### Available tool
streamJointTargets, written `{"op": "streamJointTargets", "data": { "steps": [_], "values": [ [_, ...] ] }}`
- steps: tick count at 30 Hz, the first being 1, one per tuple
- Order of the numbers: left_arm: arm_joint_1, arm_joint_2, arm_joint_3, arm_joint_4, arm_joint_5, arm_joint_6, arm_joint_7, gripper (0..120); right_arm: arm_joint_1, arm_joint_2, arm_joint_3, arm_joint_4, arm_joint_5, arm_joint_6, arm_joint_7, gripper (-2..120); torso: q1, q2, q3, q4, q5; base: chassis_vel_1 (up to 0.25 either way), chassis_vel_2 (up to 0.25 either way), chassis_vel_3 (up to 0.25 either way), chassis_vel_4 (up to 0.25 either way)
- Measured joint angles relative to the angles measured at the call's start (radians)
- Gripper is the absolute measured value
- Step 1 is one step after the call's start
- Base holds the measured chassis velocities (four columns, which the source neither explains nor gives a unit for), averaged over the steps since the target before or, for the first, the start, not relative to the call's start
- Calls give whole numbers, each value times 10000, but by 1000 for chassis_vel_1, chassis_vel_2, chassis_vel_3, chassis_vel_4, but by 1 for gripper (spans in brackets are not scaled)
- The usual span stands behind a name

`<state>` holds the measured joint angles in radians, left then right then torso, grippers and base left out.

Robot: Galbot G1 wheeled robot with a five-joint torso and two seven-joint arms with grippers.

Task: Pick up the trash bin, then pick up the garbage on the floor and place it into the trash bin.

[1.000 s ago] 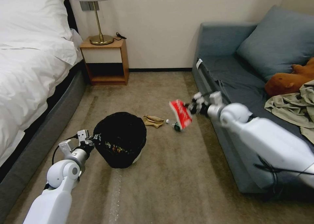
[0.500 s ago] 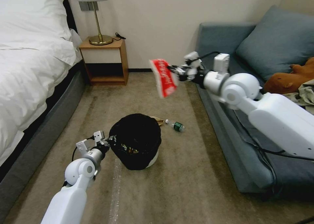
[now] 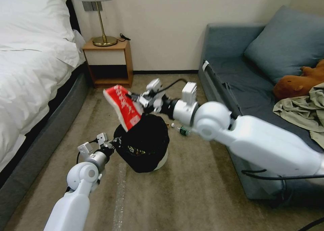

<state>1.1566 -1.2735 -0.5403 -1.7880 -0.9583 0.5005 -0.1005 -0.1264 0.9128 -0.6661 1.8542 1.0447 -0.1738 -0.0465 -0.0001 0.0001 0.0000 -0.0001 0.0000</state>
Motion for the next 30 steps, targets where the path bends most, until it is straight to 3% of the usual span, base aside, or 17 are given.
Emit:
{"op": "streamJointTargets", "data": {
  "steps": [17,20,24,27,30],
  "values": [
    [126,81,-279,-203,-405,144,-36,4,-1103,551,-5,-2066,-1831,647,-1401,0,0,0,-1,1,0,0,0,0,0],
    [49,46,-282,-122,-412,147,-36,4,-1161,556,46,-2111,-1973,651,-1537,14,0,0,0,0,-1,0,0,0,0],
    [31,16,-283,-89,-412,147,-35,4,-1167,557,48,-2123,-2031,651,-1551,23,0,0,0,1,-1,0,0,0,0],
    [14,8,-299,-48,-412,147,-35,4,-1172,557,53,-2130,-2062,649,-1568,39,0,0,0,1,-1,0,0,0,0],
    [8,15,-320,-41,-411,147,-31,4,-1172,571,93,-2148,-2096,683,-1569,45,0,0,0,0,0,0,0,0,0]
  ]
}}
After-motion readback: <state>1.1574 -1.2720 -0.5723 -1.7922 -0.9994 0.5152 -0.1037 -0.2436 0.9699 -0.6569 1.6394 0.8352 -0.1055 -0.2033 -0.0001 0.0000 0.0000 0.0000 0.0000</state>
